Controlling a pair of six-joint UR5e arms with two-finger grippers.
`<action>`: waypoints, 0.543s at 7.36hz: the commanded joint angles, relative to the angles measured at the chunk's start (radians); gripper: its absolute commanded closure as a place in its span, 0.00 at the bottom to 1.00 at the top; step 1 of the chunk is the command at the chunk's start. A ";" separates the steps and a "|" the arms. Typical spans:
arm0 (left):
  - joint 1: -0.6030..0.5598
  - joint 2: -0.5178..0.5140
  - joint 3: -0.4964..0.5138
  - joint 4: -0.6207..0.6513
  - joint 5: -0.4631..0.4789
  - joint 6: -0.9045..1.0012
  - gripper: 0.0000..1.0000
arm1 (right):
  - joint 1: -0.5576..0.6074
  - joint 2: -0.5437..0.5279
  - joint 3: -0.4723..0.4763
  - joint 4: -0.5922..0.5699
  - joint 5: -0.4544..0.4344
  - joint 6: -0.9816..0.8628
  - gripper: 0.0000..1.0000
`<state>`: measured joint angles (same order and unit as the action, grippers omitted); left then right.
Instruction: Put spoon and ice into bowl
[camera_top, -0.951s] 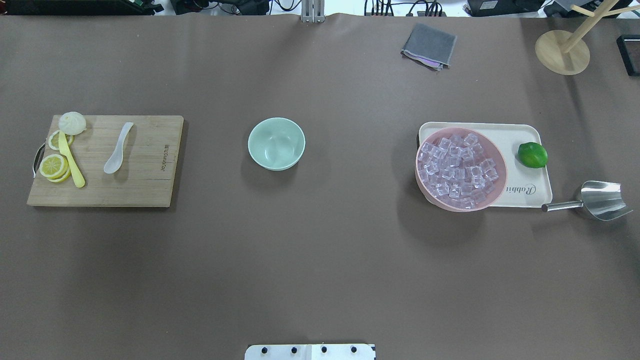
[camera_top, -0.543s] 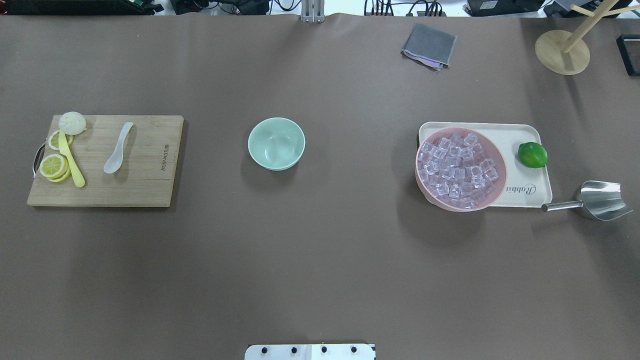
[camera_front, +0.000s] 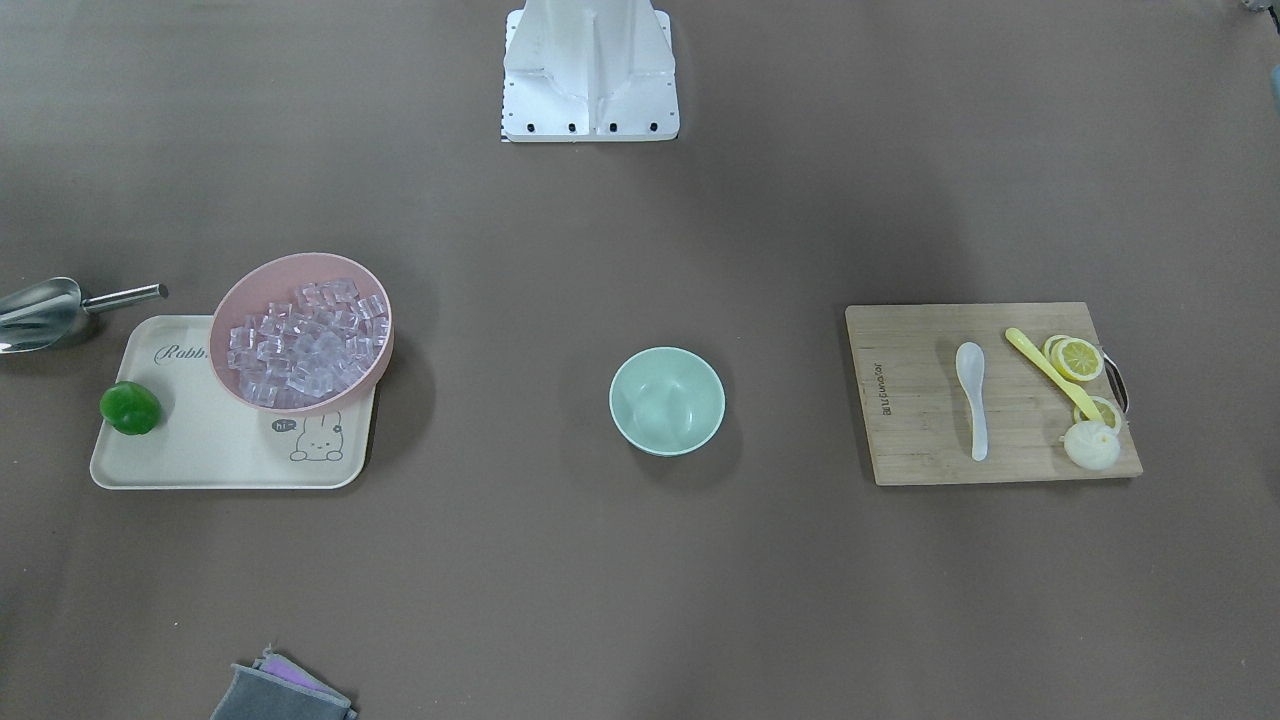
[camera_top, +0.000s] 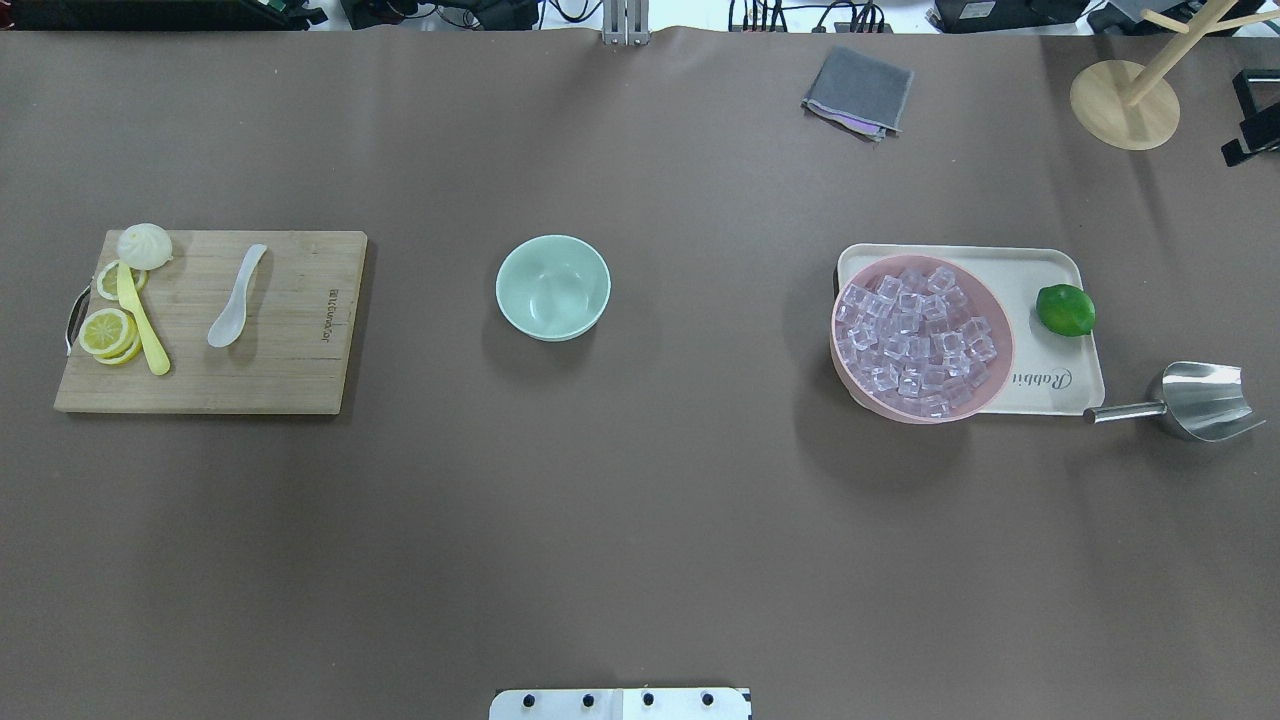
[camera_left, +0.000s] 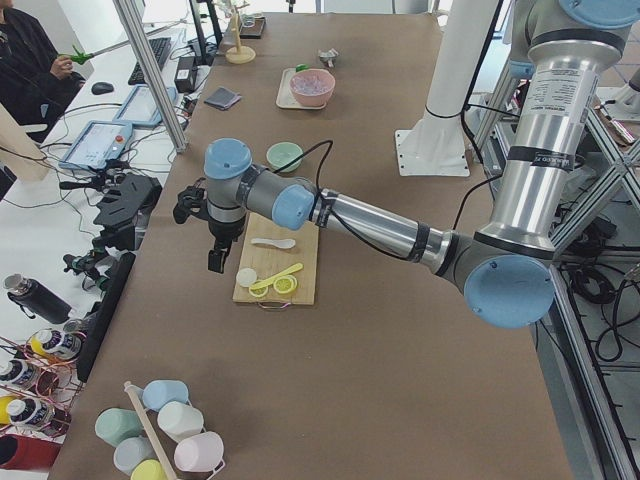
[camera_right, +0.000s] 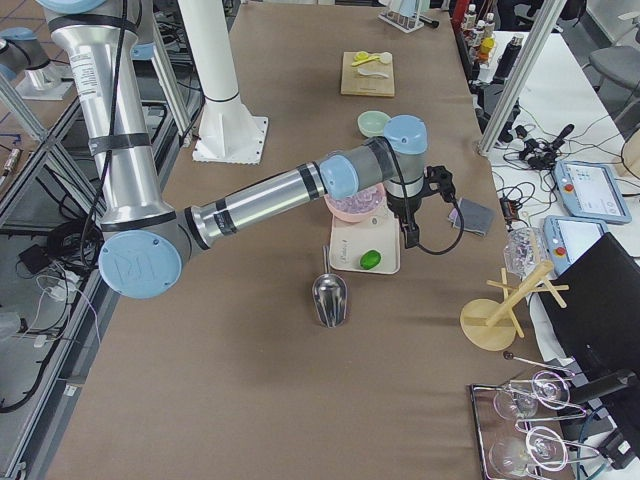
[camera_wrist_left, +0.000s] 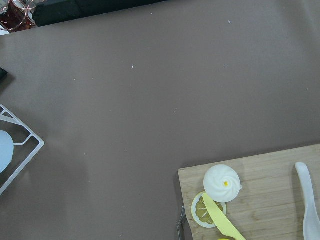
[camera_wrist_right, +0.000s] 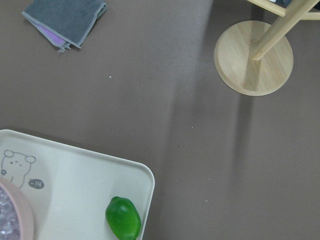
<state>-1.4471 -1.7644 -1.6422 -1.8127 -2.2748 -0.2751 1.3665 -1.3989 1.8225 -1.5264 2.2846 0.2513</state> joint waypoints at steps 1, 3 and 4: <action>0.008 0.002 0.076 -0.187 -0.002 -0.094 0.01 | -0.077 -0.012 -0.011 0.132 -0.011 0.060 0.00; 0.092 -0.021 0.075 -0.218 0.004 -0.227 0.01 | -0.127 0.009 -0.011 0.138 -0.020 0.109 0.00; 0.149 -0.021 0.067 -0.322 0.014 -0.392 0.01 | -0.136 0.008 -0.008 0.153 -0.048 0.112 0.00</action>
<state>-1.3604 -1.7806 -1.5693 -2.0454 -2.2691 -0.5026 1.2531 -1.3946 1.8128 -1.3897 2.2640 0.3487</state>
